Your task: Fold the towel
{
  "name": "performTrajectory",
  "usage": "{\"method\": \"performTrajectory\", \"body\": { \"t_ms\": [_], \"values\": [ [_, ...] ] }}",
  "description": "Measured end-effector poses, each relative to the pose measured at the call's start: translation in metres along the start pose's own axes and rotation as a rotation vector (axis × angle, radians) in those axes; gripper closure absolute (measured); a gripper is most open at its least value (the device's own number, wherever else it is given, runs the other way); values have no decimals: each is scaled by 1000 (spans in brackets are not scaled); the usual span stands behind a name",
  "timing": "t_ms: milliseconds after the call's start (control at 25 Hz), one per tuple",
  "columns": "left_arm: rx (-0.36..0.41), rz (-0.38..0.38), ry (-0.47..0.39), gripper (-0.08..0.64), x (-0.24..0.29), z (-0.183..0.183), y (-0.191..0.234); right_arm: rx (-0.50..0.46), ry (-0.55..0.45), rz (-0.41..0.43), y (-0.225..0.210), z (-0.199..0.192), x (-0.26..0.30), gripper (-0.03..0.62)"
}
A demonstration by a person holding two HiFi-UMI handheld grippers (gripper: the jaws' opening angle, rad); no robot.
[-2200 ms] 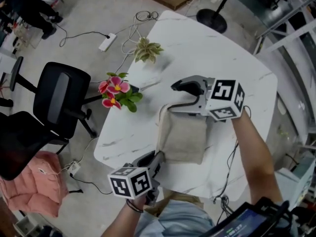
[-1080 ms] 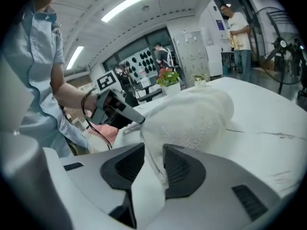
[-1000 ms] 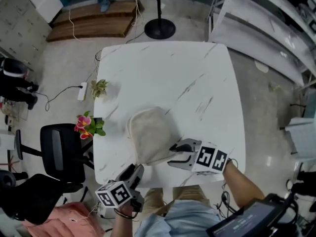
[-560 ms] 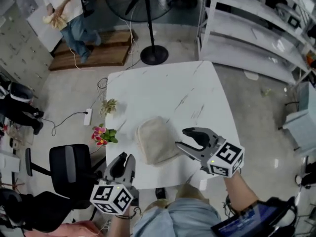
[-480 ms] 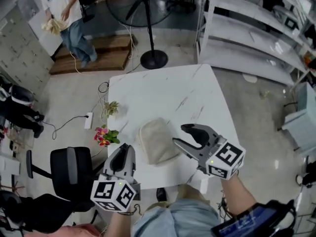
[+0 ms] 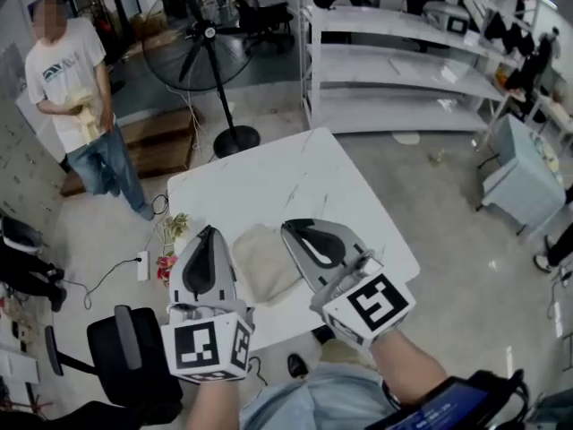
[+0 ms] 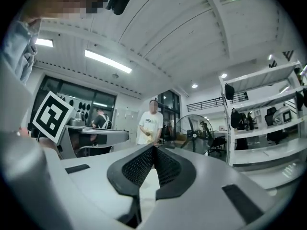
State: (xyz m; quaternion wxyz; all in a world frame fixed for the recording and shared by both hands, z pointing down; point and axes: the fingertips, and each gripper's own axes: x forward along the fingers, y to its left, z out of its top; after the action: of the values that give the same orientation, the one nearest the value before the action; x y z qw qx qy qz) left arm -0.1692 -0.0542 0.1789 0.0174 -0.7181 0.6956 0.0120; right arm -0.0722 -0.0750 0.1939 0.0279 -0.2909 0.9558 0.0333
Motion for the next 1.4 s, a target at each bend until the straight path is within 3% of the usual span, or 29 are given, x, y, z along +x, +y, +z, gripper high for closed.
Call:
{"method": "performTrajectory", "body": {
  "t_ms": [200, 360, 1400],
  "values": [
    [-6, -10, 11, 551, -25, -6, 6, -51, -5, -103, 13, 4, -19, 577],
    [1, -9, 3, 551, -29, -5, 5, -67, -2, -139, 9, 3, -26, 577],
    [18, -9, -3, 552, -27, 0, 4, -91, 0, -153, 12, 12, -19, 580]
  ]
}}
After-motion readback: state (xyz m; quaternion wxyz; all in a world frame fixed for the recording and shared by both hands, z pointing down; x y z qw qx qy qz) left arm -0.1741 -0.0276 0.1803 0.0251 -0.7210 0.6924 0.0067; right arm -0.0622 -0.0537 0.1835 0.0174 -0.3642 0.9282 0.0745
